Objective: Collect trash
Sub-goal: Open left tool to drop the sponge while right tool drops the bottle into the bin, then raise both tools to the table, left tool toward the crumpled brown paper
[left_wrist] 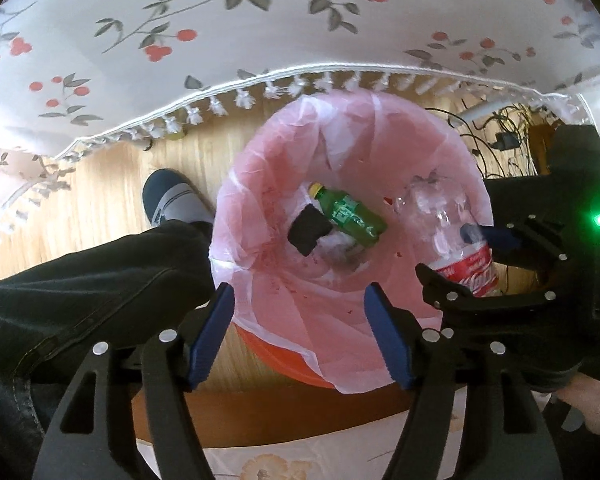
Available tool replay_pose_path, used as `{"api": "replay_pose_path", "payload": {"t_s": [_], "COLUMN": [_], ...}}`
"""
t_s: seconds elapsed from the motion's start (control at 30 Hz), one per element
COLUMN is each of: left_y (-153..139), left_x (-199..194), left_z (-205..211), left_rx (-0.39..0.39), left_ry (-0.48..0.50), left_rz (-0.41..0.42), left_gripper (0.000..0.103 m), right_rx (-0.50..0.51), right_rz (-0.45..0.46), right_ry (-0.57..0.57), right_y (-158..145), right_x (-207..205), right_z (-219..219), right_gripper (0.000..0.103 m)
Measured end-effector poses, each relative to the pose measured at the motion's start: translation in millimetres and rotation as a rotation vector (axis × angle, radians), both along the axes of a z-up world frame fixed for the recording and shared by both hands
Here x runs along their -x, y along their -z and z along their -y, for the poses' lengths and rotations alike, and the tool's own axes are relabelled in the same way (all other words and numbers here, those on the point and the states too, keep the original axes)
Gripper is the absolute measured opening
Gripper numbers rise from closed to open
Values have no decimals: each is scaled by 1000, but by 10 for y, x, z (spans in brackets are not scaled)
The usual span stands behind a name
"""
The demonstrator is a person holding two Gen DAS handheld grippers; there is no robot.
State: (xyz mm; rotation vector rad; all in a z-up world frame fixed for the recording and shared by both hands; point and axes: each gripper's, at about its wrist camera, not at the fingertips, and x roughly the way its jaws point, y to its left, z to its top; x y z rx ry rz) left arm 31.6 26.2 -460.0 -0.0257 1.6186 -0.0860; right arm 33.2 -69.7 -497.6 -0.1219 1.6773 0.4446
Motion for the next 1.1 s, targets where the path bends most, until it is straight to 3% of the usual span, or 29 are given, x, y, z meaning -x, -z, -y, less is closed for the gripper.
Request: {"api": "replay_pose_path", "payload": {"t_s": [0.13, 0.27, 0.4, 0.53, 0.6, 0.73, 0.83, 0.93, 1.1], "left_y": [-39, -97, -260, -576, -820, -1275, -1764, -2352, -3094], "left_x": [-10, -14, 36, 100, 140, 217, 329, 429, 432], "left_z": [-54, -76, -67, -16, 42, 120, 69, -6, -89], "left_rx": [-12, -1, -6, -18, -71, -126, -114, -82, -57], "left_ry": [-26, -59, -68, -62, -32, 63, 60, 43, 34], "left_rz": [11, 25, 77, 191, 268, 347, 441, 547, 687], "left_gripper": [72, 77, 81, 88, 93, 93, 98, 98, 98], "right_rx": [0, 18, 42, 33, 19, 31, -8, -26, -107], "right_rz": [8, 29, 83, 234, 293, 338, 394, 476, 617], "right_ry": [-3, -4, 18, 21, 0, -4, 17, 36, 102], "right_y": [-1, -37, -210, -641, -879, -1318, -1768, -2300, -3237], "right_x": [-2, 2, 1, 55, 106, 197, 314, 413, 425], "right_z": [-21, -18, 52, 130, 137, 176, 238, 325, 448], "right_gripper": [75, 86, 87, 97, 97, 97, 97, 97, 97]}}
